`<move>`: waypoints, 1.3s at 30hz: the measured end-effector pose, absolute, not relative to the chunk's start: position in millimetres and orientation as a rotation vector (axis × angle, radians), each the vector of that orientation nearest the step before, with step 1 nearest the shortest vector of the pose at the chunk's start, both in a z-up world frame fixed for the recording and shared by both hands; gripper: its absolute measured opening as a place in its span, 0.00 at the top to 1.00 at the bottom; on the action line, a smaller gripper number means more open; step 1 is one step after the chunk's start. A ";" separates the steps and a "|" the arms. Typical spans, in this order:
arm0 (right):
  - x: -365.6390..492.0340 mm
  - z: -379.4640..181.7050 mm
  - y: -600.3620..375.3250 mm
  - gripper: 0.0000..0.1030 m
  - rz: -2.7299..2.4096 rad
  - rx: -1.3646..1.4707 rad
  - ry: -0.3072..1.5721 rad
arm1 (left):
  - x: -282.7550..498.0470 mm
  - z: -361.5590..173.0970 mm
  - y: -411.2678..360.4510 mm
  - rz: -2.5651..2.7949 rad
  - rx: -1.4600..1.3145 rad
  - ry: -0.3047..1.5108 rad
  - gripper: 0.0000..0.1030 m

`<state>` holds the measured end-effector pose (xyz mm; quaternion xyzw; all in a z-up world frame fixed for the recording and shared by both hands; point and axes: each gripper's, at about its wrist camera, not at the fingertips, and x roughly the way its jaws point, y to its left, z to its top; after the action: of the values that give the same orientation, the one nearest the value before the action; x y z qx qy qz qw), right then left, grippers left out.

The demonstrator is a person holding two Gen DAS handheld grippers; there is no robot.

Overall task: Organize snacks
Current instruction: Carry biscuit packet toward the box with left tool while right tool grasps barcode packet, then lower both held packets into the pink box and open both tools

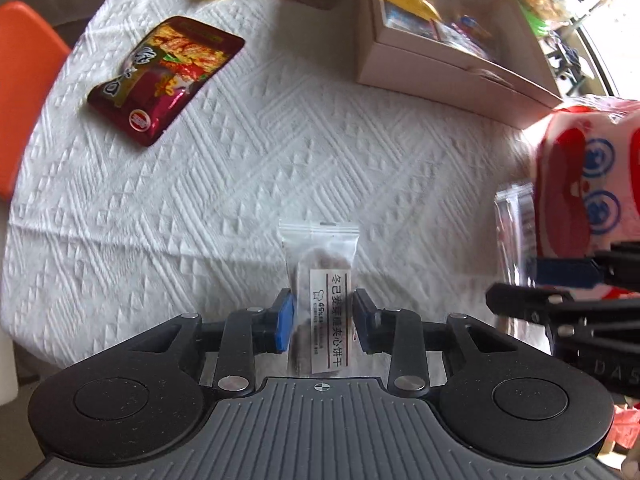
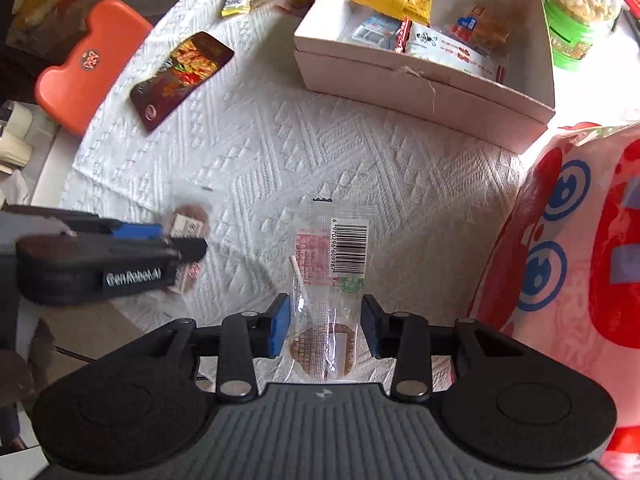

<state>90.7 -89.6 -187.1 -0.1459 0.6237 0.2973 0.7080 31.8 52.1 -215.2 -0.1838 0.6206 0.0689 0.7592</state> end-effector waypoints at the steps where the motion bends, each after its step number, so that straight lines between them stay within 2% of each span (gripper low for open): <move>1: 90.2 -177.3 -91.4 0.63 0.673 -0.316 1.376 | 29.8 -206.4 48.4 0.139 -0.408 1.345 0.65; 6: 91.8 -131.6 -102.6 0.63 0.685 -0.290 1.327 | 42.9 -137.0 46.8 0.141 -0.443 1.170 0.65; 11: 102.1 -89.9 -115.4 0.63 0.689 -0.260 1.255 | 129.9 -100.1 48.0 0.054 -0.385 1.007 0.64; 14: 112.0 -81.3 -118.1 0.63 0.675 -0.250 1.205 | 182.6 -111.2 57.7 0.045 -0.399 0.956 0.58; 16: 119.1 -86.4 -117.1 0.63 0.659 -0.237 1.200 | 212.2 -139.2 62.6 0.100 -0.382 1.003 0.63; 18: 124.6 -95.0 -114.5 0.63 0.643 -0.229 1.210 | 226.7 -161.9 64.7 0.131 -0.371 1.043 0.63; 29: 140.4 -118.5 -106.4 0.63 0.594 -0.239 1.265 | 131.1 -160.4 93.7 0.186 -0.516 1.031 0.63; 33: 150.0 -112.8 -100.8 0.63 0.585 -0.238 1.254 | 80.5 -180.5 90.4 0.172 -0.576 1.109 0.63; 37: 180.5 -94.7 -88.8 0.63 0.562 -0.207 1.167 | 53.1 -206.9 84.9 0.158 -0.619 1.194 0.63; 39: 200.3 -80.7 -81.8 0.59 0.537 -0.173 1.099 | 48.3 -212.8 86.4 0.164 -0.645 1.206 0.63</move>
<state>200.3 -81.8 -80.7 -0.0812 0.5152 0.2516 0.8153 48.3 86.4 -212.8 -0.2975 0.5564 0.0755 0.7721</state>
